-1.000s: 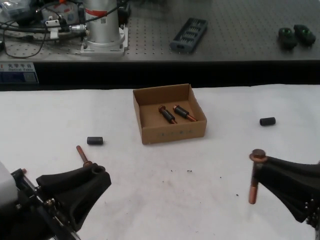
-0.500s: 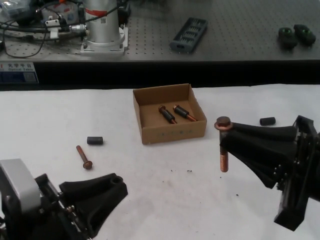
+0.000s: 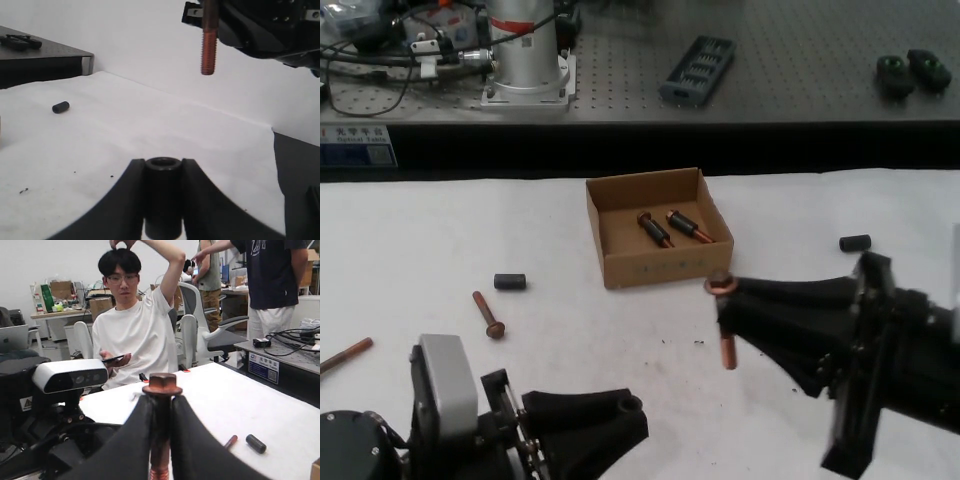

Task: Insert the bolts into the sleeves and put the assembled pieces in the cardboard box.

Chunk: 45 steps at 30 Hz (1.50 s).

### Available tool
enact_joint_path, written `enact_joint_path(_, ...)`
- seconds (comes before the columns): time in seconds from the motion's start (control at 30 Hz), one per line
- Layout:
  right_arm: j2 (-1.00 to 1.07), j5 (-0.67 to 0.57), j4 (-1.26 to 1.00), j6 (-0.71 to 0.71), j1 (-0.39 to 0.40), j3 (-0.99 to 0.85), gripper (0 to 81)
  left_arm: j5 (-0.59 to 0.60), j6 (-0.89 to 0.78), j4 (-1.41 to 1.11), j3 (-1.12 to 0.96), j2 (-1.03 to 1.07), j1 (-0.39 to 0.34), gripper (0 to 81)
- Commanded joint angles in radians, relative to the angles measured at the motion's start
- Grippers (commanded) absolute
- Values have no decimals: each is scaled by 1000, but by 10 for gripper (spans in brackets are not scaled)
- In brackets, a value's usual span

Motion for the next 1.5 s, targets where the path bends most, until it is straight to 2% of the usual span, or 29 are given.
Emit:
enact_joint_path(0.0,32,-22,-122,11,8,-8,66,9,-39,-86,-10,51,-24,6)
enact_joint_path(0.13,91,-101,-211,53,8,-8,66,9,-71,-86,-10,51,-27,6)
enact_joint_path(0.57,141,-103,-354,146,8,-8,66,9,-98,-86,-21,51,-125,6)
enact_joint_path(0.87,193,-103,-367,153,8,-8,66,6,-105,-86,-21,51,-127,6)
enact_joint_path(1.27,345,-96,-584,169,8,-8,66,0,-105,-86,-21,43,-127,6)
enact_joint_path(1.47,368,-96,-597,151,8,-10,66,0,-105,-86,-21,43,-127,6)
